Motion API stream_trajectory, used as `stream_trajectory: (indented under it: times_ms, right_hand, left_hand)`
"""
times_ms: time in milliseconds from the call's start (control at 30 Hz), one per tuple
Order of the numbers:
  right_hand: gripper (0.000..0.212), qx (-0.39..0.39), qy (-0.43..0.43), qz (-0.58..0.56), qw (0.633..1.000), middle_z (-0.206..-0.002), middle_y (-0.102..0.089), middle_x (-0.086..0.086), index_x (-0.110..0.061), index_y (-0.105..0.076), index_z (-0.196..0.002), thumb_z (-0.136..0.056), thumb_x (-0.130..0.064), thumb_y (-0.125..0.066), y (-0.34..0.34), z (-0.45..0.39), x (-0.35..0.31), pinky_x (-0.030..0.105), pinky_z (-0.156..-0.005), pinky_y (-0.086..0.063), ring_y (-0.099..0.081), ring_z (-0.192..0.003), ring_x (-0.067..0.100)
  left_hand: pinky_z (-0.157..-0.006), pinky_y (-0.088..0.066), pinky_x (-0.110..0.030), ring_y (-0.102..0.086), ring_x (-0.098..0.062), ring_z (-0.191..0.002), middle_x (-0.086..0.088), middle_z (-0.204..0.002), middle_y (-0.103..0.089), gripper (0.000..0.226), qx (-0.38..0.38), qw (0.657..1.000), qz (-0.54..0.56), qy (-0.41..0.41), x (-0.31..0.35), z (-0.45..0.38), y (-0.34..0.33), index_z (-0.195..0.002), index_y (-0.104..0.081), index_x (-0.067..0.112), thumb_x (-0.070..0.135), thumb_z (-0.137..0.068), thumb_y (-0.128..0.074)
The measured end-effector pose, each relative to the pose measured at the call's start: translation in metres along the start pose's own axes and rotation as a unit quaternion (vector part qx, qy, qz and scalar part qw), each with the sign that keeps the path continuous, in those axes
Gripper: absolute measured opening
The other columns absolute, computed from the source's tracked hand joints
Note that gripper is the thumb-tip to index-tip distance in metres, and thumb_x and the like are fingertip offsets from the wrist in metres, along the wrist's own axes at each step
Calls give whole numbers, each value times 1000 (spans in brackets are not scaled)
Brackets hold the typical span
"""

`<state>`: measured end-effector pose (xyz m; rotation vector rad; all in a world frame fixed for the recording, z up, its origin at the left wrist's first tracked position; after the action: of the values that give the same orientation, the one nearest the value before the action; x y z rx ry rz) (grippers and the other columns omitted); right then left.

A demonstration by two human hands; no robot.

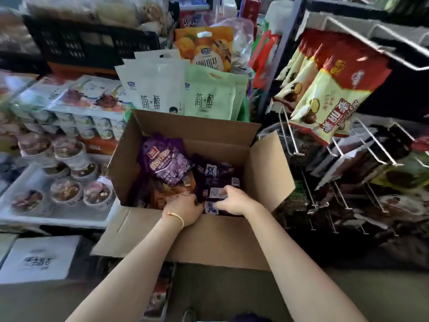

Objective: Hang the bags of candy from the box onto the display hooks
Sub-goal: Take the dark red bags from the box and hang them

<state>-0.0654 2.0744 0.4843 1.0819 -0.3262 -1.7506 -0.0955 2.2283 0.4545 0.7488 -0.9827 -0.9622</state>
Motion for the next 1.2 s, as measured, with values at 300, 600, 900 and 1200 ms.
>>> stream_trajectory:
  times_ms: [300, 600, 900, 1200]
  right_hand:
    - [74, -46, -166, 57, 983, -153, -43, 12, -13, -40, -152, -93, -58, -49, -48, -46, 52, 39, -112, -39, -46, -135, 30]
    - [36, 172, -146, -342, 912, -124, -64, 14, -12, -61, -115, -84, 3, -72, -25, -55, 54, 46, -97, -55, -63, -110, 33]
    - [55, 254, 167, -232, 924, -93, -70, -1, -19, -44, -128, -84, -8, -76, 76, 37, -53, 25, -83, -53, -67, -93, 16]
    - [13, 301, 273, -401, 821, -81, -76, 0, -16, -74, -84, -81, -5, -80, 205, 148, -38, 32, -75, -59, -73, -78, 16]
  left_hand:
    - [-77, -44, -34, -63, -32, -107, -11, -118, -67, 43, 54, 998, -27, 7, -12, -4, -3, -115, -63, 16, 47, -97, -39]
    - [-74, -47, -34, -65, -29, -98, -8, -109, -69, 44, 69, 997, -36, 7, -12, -2, 0, -112, -62, 18, 50, -99, -35]
    - [-108, -37, -35, -50, -20, -129, -4, -142, -55, 49, 72, 914, 400, 1, -3, -5, 46, -141, -51, 18, 46, -101, -49]
    - [-88, -57, -39, -73, -20, -101, -1, -109, -76, 41, 68, 765, 611, -189, 134, 47, 161, -117, -65, 20, 26, -81, -82]
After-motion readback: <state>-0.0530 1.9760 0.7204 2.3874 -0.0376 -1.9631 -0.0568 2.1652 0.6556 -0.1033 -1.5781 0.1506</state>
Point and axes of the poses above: each hand's wrist, its own z-axis away from the middle knuckle, its own y-axis out of the back of the hand, x = y × z, the point moved 9 cm from there along -z, towards the middle knuckle
